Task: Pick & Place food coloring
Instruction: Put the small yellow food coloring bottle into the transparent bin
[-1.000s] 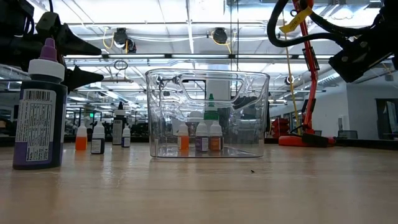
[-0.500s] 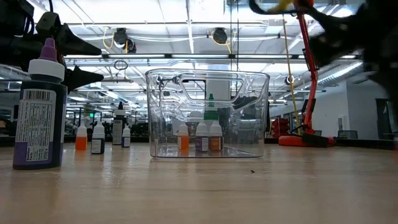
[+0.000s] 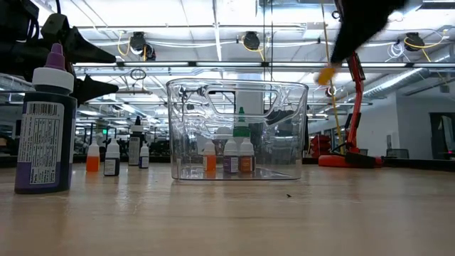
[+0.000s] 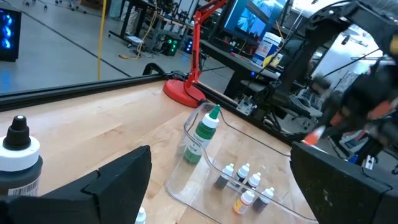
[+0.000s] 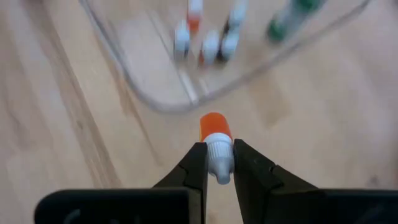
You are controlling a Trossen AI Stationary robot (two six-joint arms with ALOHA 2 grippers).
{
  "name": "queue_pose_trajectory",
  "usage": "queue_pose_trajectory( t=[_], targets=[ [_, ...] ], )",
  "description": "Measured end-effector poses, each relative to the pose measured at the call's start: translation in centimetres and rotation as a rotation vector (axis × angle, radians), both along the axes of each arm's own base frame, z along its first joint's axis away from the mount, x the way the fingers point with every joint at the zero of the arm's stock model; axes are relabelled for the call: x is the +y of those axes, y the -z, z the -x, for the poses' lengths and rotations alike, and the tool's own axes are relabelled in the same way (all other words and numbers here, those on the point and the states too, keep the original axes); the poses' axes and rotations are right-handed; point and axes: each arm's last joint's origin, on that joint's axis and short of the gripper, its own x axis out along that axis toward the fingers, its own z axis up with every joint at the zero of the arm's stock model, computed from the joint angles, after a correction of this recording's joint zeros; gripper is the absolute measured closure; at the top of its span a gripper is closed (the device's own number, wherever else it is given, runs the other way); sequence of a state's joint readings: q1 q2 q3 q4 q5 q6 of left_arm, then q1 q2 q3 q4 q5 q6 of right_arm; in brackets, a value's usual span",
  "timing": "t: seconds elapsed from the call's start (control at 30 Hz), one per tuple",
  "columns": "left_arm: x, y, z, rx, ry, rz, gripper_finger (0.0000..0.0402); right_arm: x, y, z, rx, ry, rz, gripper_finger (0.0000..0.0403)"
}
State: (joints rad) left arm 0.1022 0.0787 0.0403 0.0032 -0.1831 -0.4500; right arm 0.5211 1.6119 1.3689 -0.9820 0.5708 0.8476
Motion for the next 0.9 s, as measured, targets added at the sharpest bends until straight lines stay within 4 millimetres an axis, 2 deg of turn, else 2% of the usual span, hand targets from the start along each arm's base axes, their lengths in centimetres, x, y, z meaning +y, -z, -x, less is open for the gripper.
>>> queue_pose_trajectory(
  t=[0.13,0.33,0.47,0.6,0.7,0.8,0.9],
  targets=[
    [0.0,0.0,0.0,0.000,0.000,0.000,0.0023,-1.8,-4.2,-0.4,-0.224,-0.129,0.106,0.0363],
    [0.0,0.0,0.0,0.000,0.000,0.000,0.0023,-4.0,-10.5,-3.3,-0.656,-0.441,0.178,0.0363],
    [0.0,0.0,0.0,0.000,0.000,0.000,0.0023,-6.1,-13.2,-4.8,-0.720,-0.539,0.159,0.0363],
    [0.0,0.0,0.0,0.000,0.000,0.000,0.0023,-8.5,-13.7,-7.0,-0.567,-0.484,0.182,0.0363],
    [0.0,0.0,0.0,0.001,0.000,0.000,0.0023,-10.3,-13.1,-9.1,-0.445,-0.440,0.141,0.0363],
    [0.0,0.0,0.0,0.001,0.000,0.000,0.0023,-11.9,-11.2,-11.5,-0.304,-0.432,0.028,0.0363],
    [0.0,0.0,0.0,-0.001,-0.001,0.000,0.0023,-13.2,-8.2,-13.3,-0.117,-0.418,-0.092,0.0363]
  ],
)
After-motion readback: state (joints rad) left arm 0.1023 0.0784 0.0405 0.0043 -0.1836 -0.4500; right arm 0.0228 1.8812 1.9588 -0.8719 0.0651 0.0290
